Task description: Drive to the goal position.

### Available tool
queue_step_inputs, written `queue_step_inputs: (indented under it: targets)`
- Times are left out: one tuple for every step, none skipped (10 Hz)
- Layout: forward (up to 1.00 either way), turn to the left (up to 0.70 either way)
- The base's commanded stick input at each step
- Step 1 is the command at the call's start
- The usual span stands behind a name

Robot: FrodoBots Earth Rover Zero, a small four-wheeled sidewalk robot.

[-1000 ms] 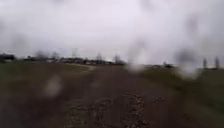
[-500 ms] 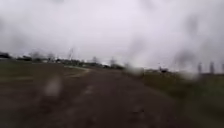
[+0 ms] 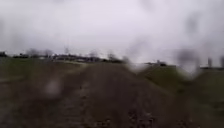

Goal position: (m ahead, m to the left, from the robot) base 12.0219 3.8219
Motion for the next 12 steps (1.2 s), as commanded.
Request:
queue_step_inputs:
  targets:
    - [1.00,0.00]
    - [1.00,0.00]
    - [1.00,0.00]
    - [1.00,0.00]
    - [1.00,0.00]
    - [1.00,0.00]
    - [1.00,0.00]
    - [1.00,0.00]
    - [1.00,0.00]
    - [1.00,0.05]
    - [1.00,0.13]
    - [1.00,0.23]
